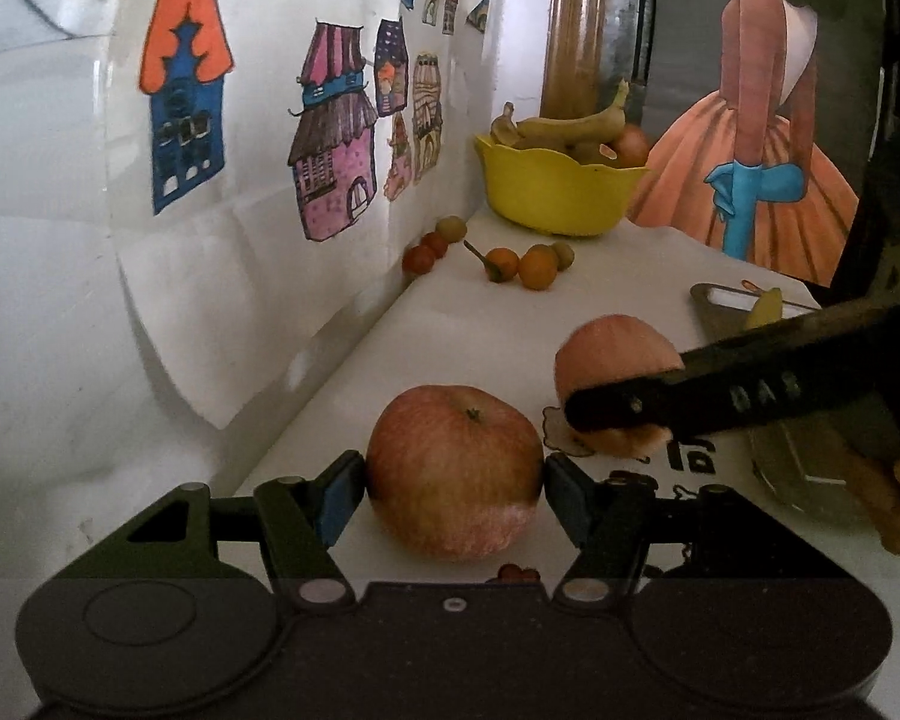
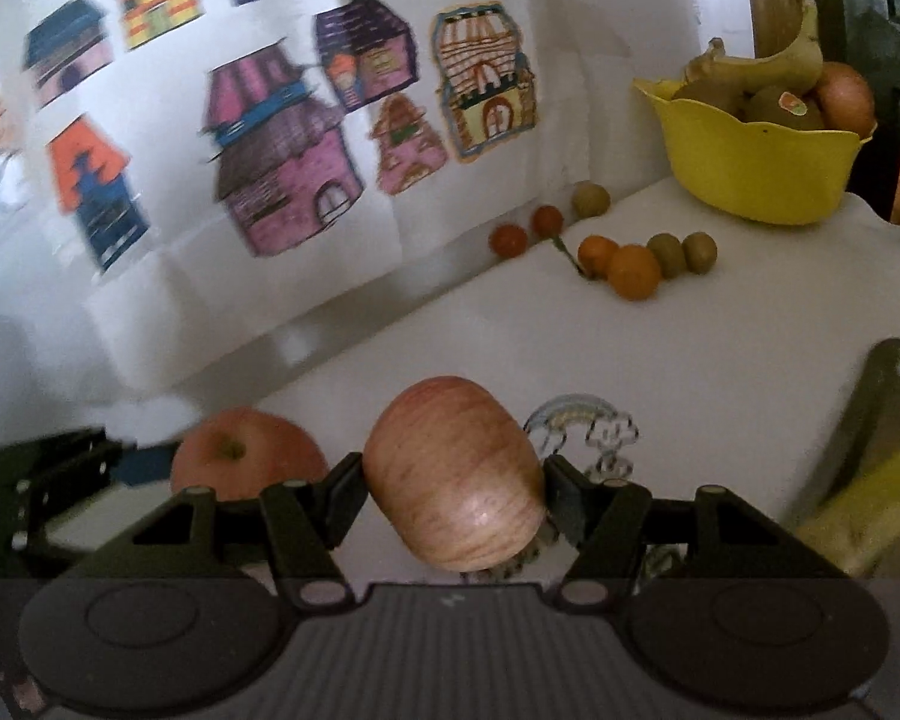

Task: Organize fruits

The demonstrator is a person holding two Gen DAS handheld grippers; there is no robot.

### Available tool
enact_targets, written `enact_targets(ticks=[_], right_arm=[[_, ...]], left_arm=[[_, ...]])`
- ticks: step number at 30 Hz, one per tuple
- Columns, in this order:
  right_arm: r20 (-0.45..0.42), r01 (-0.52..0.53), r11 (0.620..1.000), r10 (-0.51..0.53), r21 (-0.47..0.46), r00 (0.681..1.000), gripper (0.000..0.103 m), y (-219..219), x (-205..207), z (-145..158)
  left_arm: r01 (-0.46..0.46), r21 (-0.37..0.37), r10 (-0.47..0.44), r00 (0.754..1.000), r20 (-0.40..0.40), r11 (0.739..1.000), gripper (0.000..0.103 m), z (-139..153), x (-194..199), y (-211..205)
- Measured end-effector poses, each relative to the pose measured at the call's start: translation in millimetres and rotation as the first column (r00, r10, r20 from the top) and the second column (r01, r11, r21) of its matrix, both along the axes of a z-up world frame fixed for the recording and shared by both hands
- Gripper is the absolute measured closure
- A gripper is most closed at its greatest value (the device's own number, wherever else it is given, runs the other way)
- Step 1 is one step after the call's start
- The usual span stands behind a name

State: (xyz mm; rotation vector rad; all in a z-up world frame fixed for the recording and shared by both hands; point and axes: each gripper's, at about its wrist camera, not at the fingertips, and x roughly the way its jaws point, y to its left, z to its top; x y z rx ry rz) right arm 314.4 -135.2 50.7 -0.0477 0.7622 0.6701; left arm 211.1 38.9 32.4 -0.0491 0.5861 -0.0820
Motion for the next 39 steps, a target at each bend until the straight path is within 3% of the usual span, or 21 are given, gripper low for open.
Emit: enact_targets(ticks=[6,18,24,28,39], right_arm=[[0.099,-0.008,0.998,0.014,-0.058,0.995,0.035,4,-28,-2],[0.193,-0.03,0.998,0.04,-0.055,0.98,0.034,5,-27,-9],[0.187,-0.036,0.999,0.04,-0.028,0.982,0.034,4,-20,-10],[0.124,-0.05,0.999,0.05,-0.005,0.991,0.037,5,-14,-18],[0.131,-0.012,0.999,0.008,0.031,0.991,0.038,-1,-22,-25]], left_arm=[[-0.012,0.001,0.012,1.0,0.013,1.0,0.035,-1,2,-2],[-0.014,0.006,0.014,1.0,0.019,1.0,0.034,-3,4,-2],[-0.013,-0.01,0.013,1.0,0.019,1.0,0.034,-4,8,0],[-0.007,-0.011,0.007,1.0,0.024,1.0,0.035,-5,6,1],[-0.032,-0.023,0.032,0.999,0.025,0.999,0.035,-3,-1,4]])
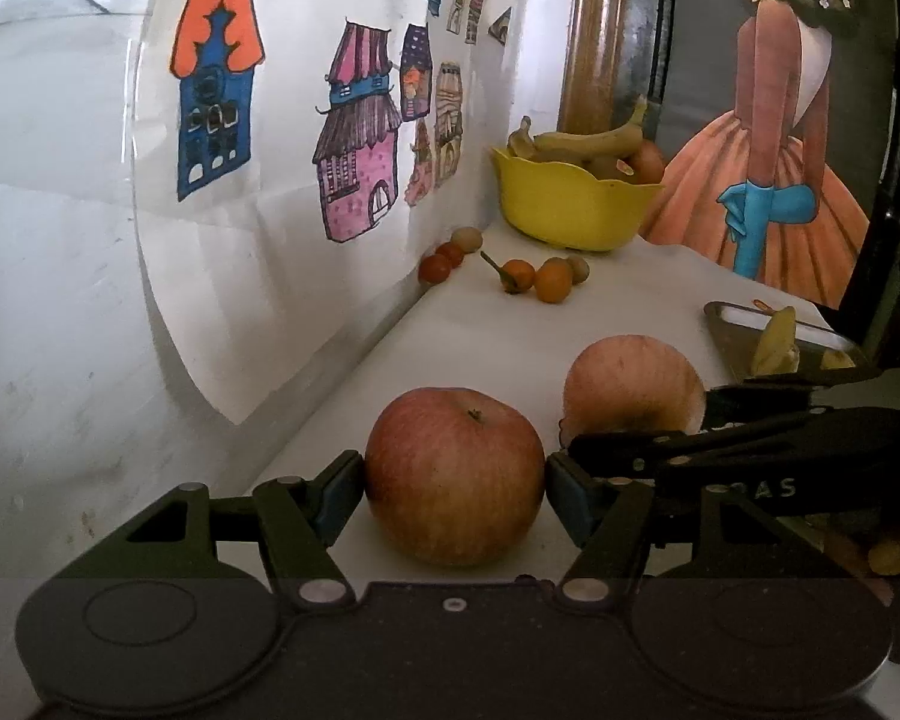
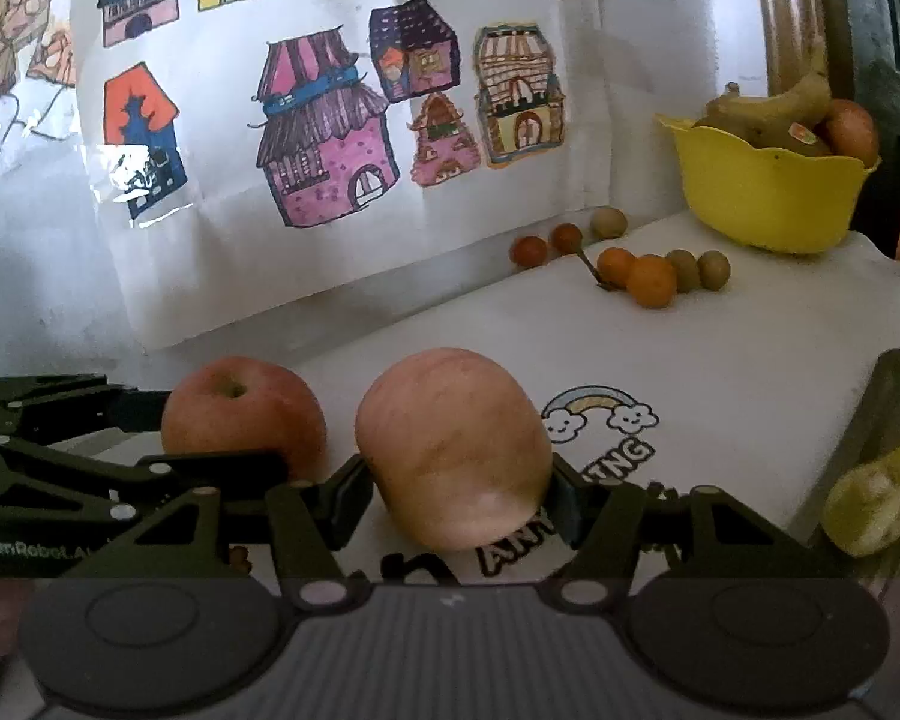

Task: Organize fruits

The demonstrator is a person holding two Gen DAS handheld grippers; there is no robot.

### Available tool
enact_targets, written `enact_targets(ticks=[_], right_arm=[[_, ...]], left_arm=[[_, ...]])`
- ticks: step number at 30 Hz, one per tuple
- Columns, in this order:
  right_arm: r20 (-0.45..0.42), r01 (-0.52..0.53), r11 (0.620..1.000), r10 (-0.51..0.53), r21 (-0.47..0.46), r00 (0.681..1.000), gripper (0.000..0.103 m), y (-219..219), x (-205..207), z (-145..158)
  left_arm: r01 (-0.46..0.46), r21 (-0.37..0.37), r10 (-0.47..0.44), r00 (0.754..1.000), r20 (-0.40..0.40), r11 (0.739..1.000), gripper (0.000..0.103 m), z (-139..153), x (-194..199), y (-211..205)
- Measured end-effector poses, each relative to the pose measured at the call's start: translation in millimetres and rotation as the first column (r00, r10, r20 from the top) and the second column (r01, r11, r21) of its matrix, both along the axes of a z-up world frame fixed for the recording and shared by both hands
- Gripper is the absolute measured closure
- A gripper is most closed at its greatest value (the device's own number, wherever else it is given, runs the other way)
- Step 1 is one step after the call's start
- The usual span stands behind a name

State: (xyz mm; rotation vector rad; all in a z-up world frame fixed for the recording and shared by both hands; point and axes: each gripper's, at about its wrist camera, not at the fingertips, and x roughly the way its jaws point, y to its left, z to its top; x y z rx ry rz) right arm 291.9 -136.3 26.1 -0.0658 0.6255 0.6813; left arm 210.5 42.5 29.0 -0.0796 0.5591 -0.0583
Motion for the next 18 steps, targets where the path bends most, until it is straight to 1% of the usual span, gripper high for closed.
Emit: enact_targets(ticks=[5,11,18], right_arm=[[0.003,0.016,0.999,-0.016,0.04,1.0,0.038,-14,-10,1],[0.007,0.011,1.0,-0.011,0.017,1.0,0.038,-16,-16,2],[-0.043,0.02,0.998,-0.018,0.059,0.999,0.037,-20,-3,0]], left_arm=[[0.003,0.006,-0.003,1.0,0.005,1.0,0.035,0,-2,-3],[0.0,0.0,0.0,1.0,0.004,1.0,0.035,-1,-1,-2],[-0.01,-0.004,0.01,1.0,0.002,1.0,0.035,-1,0,-2]])
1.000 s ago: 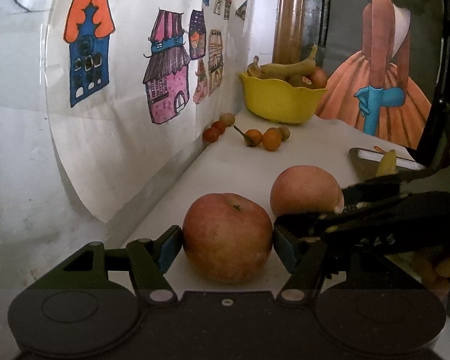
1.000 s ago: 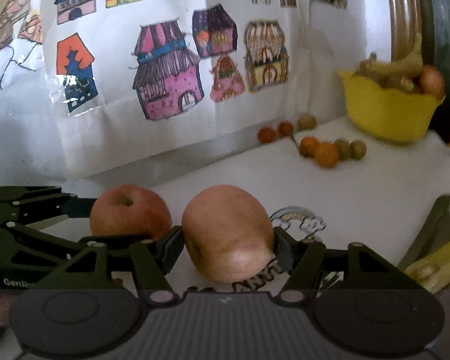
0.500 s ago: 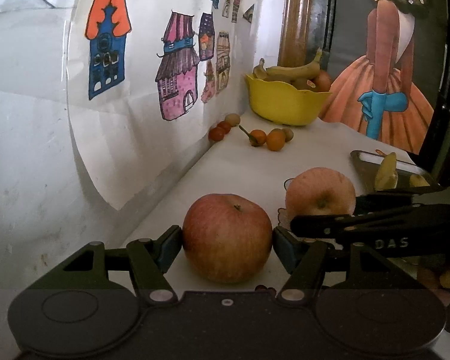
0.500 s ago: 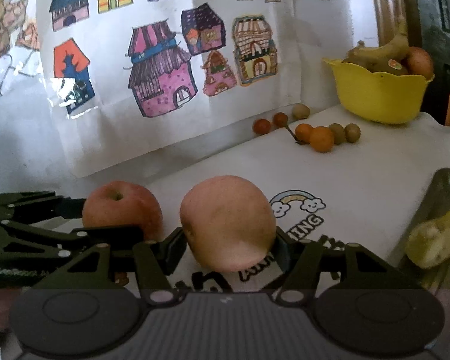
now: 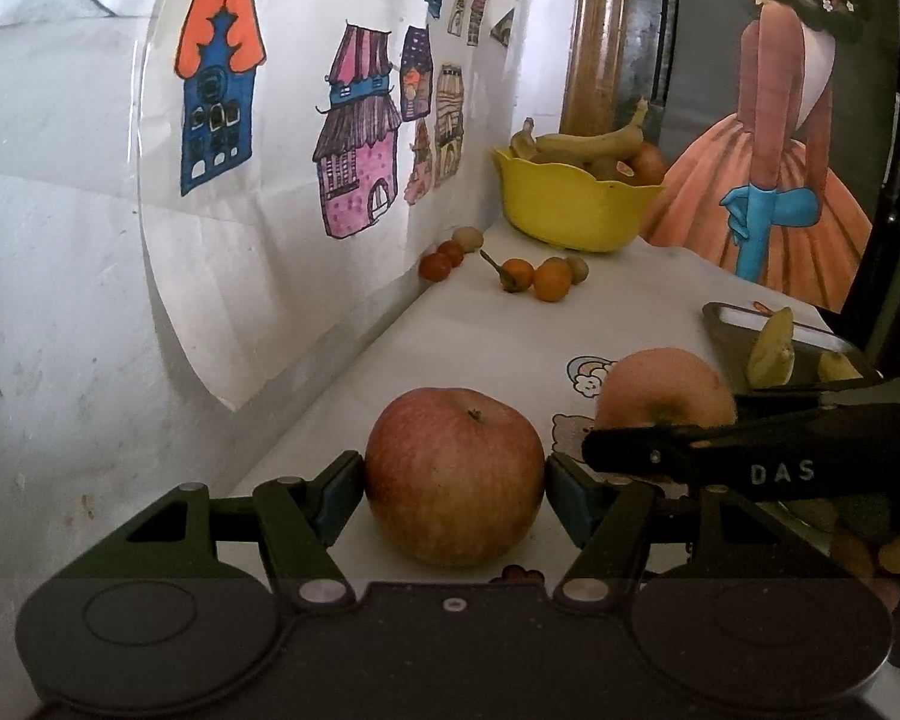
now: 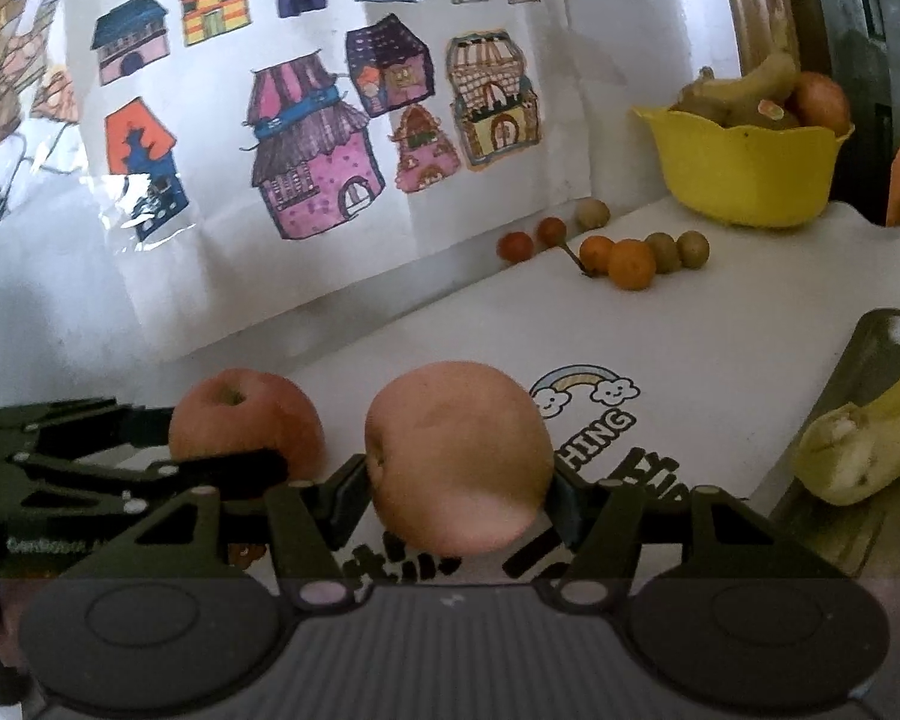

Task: Organize fruits

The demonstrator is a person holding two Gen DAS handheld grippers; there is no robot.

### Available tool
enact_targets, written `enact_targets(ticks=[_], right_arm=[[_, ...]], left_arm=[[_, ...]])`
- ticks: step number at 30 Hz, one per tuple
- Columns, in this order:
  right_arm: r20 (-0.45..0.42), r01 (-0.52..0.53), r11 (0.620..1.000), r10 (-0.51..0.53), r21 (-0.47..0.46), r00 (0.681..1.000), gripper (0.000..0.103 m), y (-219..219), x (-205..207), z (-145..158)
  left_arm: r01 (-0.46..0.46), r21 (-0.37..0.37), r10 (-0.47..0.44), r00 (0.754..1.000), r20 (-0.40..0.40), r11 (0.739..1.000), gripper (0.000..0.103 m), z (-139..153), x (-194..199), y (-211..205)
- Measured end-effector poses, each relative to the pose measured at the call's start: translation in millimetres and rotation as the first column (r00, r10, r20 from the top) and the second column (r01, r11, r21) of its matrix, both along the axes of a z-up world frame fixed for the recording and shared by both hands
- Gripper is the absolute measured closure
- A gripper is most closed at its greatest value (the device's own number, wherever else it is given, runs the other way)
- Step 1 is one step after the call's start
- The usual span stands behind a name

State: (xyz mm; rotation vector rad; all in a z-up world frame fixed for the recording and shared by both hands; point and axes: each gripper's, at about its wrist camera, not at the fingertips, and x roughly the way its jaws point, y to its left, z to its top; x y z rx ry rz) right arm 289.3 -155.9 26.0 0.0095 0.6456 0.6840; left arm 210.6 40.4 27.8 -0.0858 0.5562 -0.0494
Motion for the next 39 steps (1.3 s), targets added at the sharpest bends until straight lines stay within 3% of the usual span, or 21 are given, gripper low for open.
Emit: enact_targets(ticks=[6,16,20,24,39], right_arm=[[-0.003,0.003,1.0,-0.003,0.005,1.0,0.041,2,6,-2],[0.065,0.015,0.993,-0.008,-0.115,0.998,0.045,10,-27,-2],[0.052,0.036,0.995,-0.032,-0.09,0.998,0.045,-1,-41,-2],[0.033,0.052,0.997,-0.05,-0.052,0.998,0.045,-16,-58,-1],[0.043,0.106,0.993,-0.109,0.06,0.993,0.045,-59,-105,9]], left_arm=[[0.0,0.0,0.0,1.0,0.0,1.0,0.035,0,0,0],[-0.002,-0.016,0.002,1.0,-0.006,1.0,0.035,1,-7,0],[0.044,-0.067,-0.044,0.999,0.003,0.997,0.035,-1,-13,-2],[0.061,-0.037,-0.06,0.998,0.018,0.997,0.035,-4,-15,-15],[0.144,-0.099,-0.143,0.99,0.011,0.985,0.035,-5,-20,-39]])
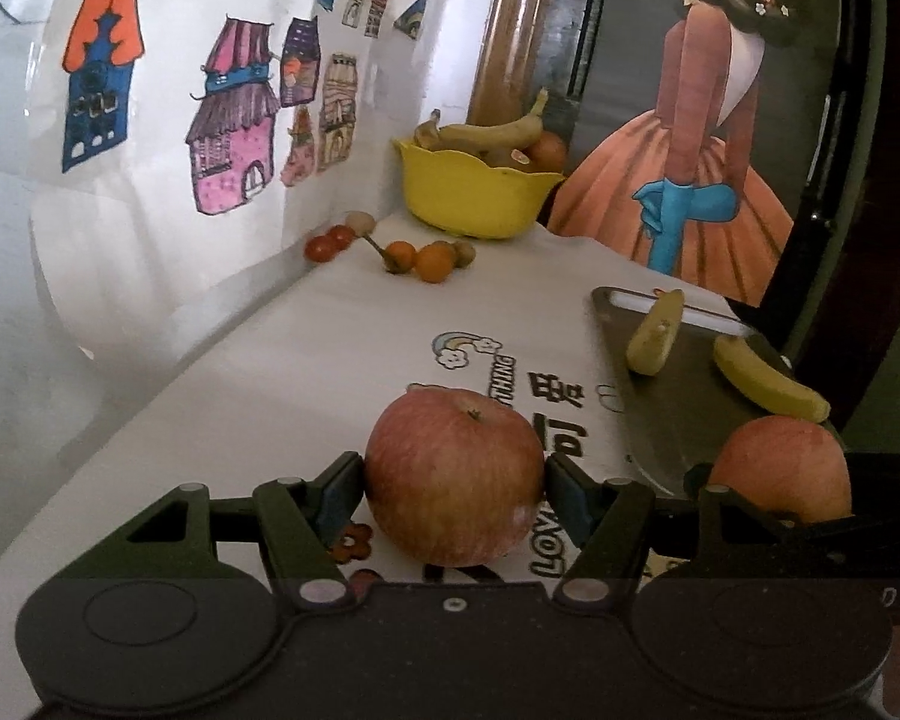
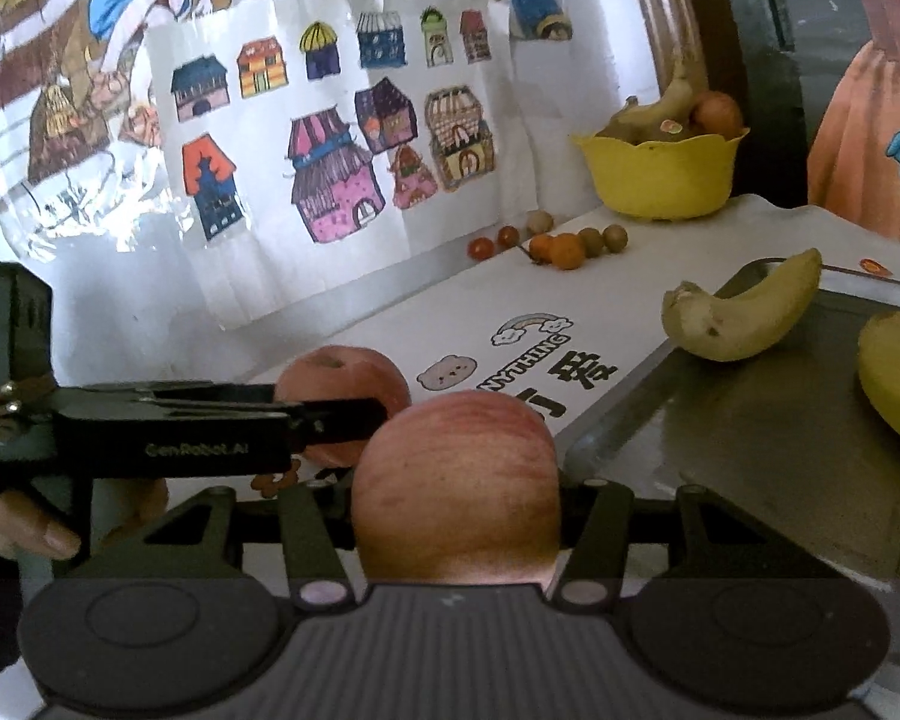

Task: Organize fruits
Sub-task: 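Carry both red apples over the metal tray beside the bananas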

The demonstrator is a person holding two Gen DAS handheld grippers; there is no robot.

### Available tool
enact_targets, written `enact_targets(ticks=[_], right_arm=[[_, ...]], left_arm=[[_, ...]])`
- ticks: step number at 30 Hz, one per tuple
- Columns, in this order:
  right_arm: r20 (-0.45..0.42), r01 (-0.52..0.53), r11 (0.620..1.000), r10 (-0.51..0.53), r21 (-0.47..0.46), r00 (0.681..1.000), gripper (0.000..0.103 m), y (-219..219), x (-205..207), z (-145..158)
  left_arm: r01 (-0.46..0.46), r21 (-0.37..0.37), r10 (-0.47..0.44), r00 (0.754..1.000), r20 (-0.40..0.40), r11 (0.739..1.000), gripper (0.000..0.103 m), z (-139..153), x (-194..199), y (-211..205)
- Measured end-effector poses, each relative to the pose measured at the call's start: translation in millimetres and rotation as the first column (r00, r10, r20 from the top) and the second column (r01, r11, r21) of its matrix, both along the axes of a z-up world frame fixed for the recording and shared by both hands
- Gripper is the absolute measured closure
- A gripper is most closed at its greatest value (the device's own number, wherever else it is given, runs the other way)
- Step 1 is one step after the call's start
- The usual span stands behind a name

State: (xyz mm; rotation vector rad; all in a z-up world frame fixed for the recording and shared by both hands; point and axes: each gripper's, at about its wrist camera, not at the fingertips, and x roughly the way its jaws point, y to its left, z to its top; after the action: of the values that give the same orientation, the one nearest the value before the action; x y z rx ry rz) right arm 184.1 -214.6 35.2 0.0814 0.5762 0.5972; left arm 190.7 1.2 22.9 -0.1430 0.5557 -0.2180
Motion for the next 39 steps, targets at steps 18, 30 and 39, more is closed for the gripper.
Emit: enact_targets(ticks=[18,30,39], right_arm=[[0.055,0.136,0.989,-0.139,0.064,0.989,0.045,-54,-17,16],[0.076,0.282,0.955,-0.289,0.088,0.954,0.045,-108,-8,14],[0.049,0.331,0.939,-0.336,0.095,0.94,0.045,-132,5,2]], left_arm=[[0.103,-0.055,-0.101,0.994,0.03,0.993,0.035,17,2,-47],[0.2,-0.062,-0.198,0.979,0.041,0.978,0.035,25,38,-106],[0.244,-0.04,-0.243,0.97,0.012,0.969,0.036,10,57,-138]])
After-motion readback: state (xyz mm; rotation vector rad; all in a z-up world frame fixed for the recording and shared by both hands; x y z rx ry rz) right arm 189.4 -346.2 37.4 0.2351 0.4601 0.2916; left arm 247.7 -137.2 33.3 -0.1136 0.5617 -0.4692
